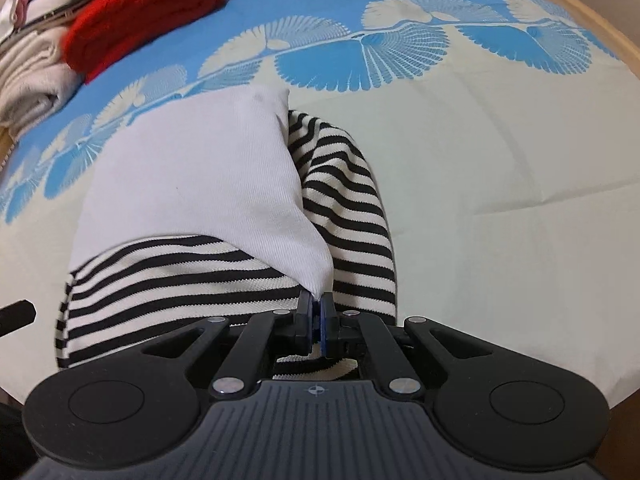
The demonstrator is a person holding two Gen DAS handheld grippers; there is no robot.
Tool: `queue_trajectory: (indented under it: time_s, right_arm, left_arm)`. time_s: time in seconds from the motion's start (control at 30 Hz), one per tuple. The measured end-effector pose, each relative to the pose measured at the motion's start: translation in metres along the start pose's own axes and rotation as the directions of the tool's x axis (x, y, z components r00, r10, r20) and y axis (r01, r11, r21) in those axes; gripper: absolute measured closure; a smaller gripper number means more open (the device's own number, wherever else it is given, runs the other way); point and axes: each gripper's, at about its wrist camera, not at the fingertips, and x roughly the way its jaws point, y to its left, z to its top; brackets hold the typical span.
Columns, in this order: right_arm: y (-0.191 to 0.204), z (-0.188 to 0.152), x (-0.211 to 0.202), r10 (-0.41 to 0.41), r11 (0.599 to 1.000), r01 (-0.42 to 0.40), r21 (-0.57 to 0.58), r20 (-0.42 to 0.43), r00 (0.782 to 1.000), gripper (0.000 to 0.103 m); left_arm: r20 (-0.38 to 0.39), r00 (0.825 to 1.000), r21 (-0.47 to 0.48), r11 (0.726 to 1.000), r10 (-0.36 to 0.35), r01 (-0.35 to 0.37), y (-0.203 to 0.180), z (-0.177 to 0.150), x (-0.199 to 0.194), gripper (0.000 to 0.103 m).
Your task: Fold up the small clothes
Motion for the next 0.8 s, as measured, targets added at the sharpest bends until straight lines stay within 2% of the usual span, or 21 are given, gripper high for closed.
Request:
queue_trajectory:
  time_s: [0.17,0.27,0.33,0.8]
  right_arm:
    - [-0.001,0.002,0.011,-0.034,0.999,0.034,-0.020,-0.023,0.999,0.101]
    - [-0.001,0.001,0.015,-0.053,0.998,0.052,-0.026,-0.038,0.998,0.101]
    - [0.000,0.000,0.016,-0.060,0.998,0.059,-0.030,-0.045,0.997,0.101]
    - [0.011,-0.010,0.014,-0.120,0.990,0.116,-0.080,-0.043,0.992,0.101]
  left_arm:
    - [-0.091,0.996,-0.013,1.000,0.007,-0.008,-0.006,-0.005,0.030,0.032]
    - [-0.161,0.983,0.049,0.996,0.086,-0.079,-0.011,-0.014,0.049,0.021]
    - [-0.185,0.975,0.077,0.991,0.120,-0.107,-0.012,-0.019,0.056,0.020]
    - [-0.178,0.979,0.054,0.994,0.101,-0.092,-0.006,-0.018,0.047,0.020]
